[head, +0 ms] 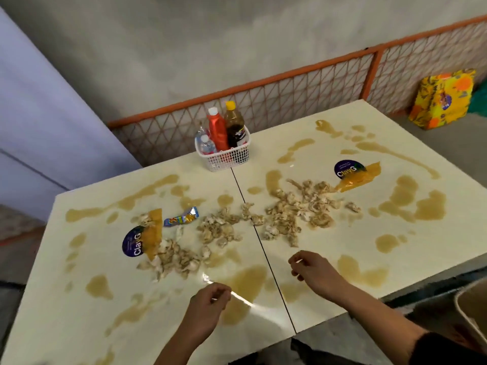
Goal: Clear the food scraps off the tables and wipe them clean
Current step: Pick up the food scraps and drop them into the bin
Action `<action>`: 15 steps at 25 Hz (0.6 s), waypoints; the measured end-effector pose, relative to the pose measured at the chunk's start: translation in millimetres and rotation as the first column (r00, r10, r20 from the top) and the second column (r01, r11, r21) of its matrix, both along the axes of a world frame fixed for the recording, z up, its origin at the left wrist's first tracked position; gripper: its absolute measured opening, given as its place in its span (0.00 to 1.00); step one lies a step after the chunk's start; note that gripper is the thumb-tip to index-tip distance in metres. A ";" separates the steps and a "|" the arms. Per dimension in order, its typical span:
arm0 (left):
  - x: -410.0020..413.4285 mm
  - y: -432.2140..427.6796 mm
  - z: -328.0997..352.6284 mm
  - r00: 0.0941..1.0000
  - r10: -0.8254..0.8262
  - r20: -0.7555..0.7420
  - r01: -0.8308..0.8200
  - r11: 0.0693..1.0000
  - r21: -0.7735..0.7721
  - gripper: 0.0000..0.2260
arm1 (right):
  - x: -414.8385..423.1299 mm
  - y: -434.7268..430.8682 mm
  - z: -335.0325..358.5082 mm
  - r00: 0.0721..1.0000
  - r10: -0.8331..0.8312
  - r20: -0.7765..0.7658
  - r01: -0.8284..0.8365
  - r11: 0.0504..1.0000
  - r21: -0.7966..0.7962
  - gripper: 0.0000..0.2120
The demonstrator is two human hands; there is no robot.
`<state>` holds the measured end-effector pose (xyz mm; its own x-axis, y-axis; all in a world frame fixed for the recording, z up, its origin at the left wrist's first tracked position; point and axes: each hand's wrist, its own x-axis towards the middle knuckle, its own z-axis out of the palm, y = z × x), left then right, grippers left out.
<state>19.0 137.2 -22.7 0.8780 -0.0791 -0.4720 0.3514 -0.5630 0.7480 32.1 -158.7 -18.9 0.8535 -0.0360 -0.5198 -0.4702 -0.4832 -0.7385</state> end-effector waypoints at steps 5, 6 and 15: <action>-0.1 100.8 -30.1 0.995 0.080 -0.058 -0.075 0.993 0.089 0.05 | 33.0 101.8 -6.3 0.891 0.453 -0.036 -0.447 0.860 -0.248 0.13; 0.0 116.7 -36.2 0.993 0.097 -0.060 -0.091 0.990 0.106 0.05 | 39.3 122.3 -9.1 0.852 0.521 -0.042 -0.509 0.809 -0.294 0.15; 30.2 197.5 -75.5 0.993 0.009 0.116 -0.041 0.960 0.278 0.10 | 84.4 264.6 -45.4 0.537 0.823 -0.185 -0.728 0.342 -0.595 0.25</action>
<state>49.1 334.6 -98.2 0.9268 0.0640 -0.3700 0.2903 -0.7472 0.5979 116.5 106.0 -64.3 0.7062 0.4541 -0.5432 0.4139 -0.8872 -0.2037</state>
